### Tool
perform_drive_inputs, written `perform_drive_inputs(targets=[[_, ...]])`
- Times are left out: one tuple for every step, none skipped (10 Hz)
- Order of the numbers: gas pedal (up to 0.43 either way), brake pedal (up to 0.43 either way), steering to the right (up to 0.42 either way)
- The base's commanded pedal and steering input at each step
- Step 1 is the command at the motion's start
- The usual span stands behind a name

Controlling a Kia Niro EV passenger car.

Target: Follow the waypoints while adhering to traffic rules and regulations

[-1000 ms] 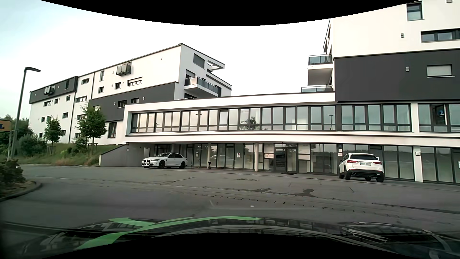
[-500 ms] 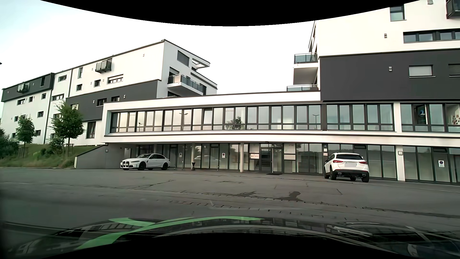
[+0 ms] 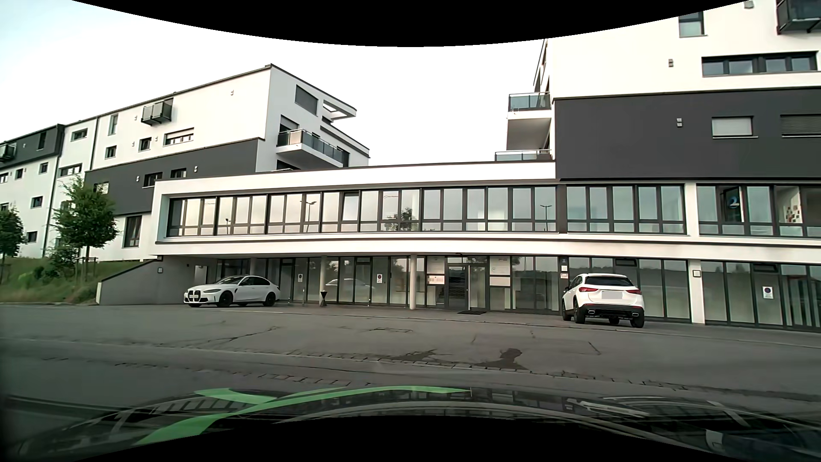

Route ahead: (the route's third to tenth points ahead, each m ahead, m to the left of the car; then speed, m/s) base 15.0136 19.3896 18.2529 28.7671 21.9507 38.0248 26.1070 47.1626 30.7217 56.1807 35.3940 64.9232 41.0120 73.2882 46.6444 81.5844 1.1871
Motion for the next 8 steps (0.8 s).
perform_drive_inputs(targets=[[0.067, 0.000, 0.230], [0.067, 0.000, 0.213], [0.067, 0.000, 0.193], [0.039, 0.000, 0.181], [0.020, 0.000, 0.167], [0.000, 0.000, 0.156], [0.000, 0.000, 0.145], [0.000, 0.000, 0.131]])
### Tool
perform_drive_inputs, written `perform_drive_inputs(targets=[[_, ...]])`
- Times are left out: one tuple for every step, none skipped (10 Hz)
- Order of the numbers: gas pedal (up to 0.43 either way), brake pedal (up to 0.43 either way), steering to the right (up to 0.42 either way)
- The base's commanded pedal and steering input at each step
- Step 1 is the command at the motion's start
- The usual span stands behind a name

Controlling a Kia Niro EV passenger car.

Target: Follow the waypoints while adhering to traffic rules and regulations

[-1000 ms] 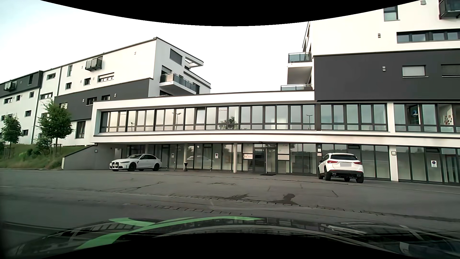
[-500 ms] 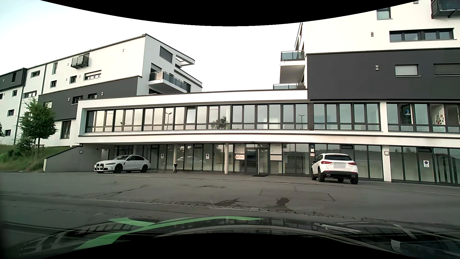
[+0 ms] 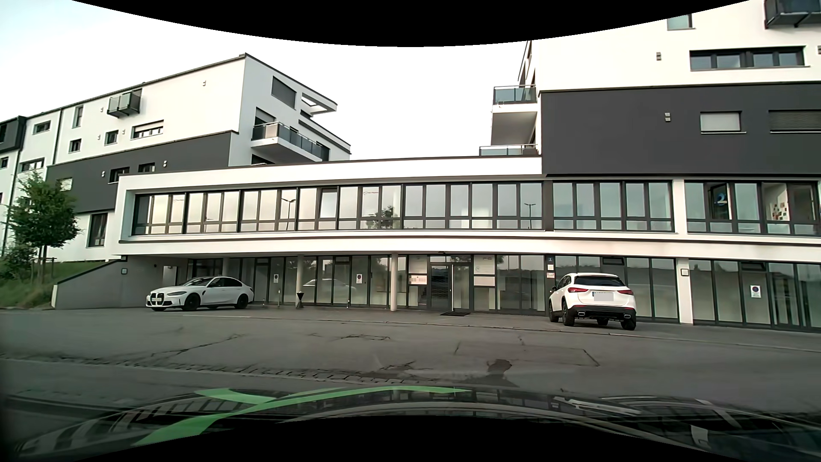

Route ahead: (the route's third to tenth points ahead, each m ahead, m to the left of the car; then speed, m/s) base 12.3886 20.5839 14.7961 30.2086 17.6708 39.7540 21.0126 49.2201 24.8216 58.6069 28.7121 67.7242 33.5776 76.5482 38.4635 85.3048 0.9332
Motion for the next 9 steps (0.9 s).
perform_drive_inputs(targets=[[0.000, 0.000, 0.120], [0.000, 0.000, 0.111], [0.008, 0.000, 0.099], [0.008, 0.000, 0.089], [0.008, 0.000, 0.077], [0.008, 0.000, 0.059], [0.008, 0.000, 0.045], [0.008, 0.000, 0.032], [0.039, 0.000, 0.015]])
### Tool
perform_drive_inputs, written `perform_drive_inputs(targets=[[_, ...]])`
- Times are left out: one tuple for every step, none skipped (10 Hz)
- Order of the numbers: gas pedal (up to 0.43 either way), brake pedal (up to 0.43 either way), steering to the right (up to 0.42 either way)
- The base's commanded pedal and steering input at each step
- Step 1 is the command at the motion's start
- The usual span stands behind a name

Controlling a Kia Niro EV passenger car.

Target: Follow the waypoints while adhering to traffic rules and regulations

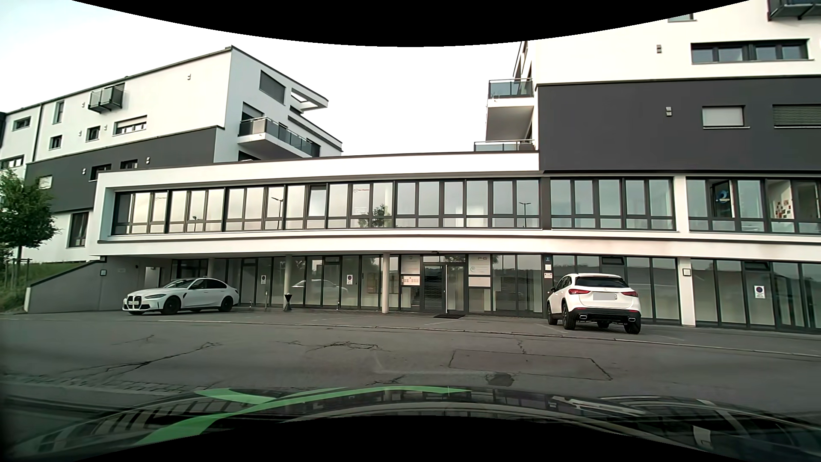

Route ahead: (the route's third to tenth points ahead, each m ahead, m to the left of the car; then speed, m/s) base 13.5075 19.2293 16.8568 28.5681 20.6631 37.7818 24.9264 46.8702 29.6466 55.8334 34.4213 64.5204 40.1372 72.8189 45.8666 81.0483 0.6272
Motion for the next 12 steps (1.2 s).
perform_drive_inputs(targets=[[0.047, 0.000, -0.002], [0.047, 0.000, -0.018], [0.047, 0.000, -0.034], [0.047, 0.000, -0.044], [0.047, 0.000, -0.054], [0.047, 0.000, -0.061], [0.059, 0.000, -0.064], [0.067, 0.000, -0.067], [0.067, 0.000, -0.074], [0.067, 0.000, -0.084], [0.067, 0.000, -0.093], [0.067, 0.000, -0.095]])
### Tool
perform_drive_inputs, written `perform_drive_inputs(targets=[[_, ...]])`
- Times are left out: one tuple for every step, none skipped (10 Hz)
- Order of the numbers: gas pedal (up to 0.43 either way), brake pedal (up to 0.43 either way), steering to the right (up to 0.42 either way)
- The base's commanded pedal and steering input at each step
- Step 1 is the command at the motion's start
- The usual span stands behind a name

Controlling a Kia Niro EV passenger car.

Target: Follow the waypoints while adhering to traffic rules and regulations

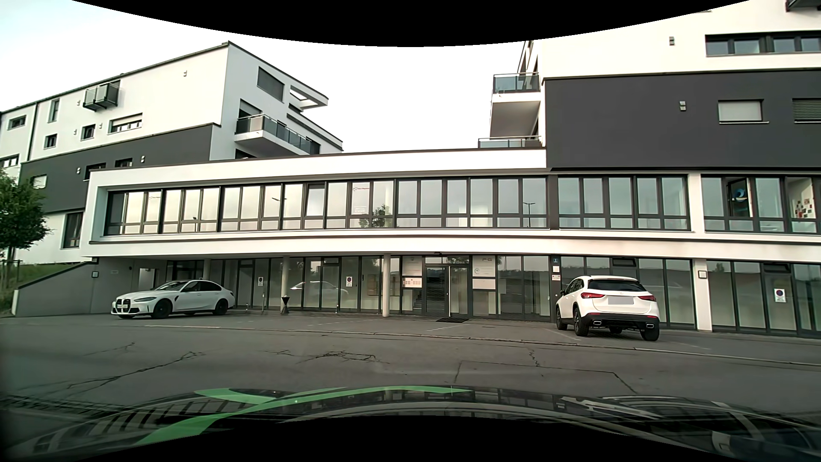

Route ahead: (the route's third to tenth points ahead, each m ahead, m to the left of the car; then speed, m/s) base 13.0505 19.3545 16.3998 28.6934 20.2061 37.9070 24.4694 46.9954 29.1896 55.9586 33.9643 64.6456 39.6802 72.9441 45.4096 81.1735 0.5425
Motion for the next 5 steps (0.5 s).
perform_drive_inputs(targets=[[0.067, 0.000, -0.093], [0.067, 0.000, -0.093], [0.067, 0.000, -0.095], [0.067, 0.000, -0.096], [0.067, 0.000, -0.096]])
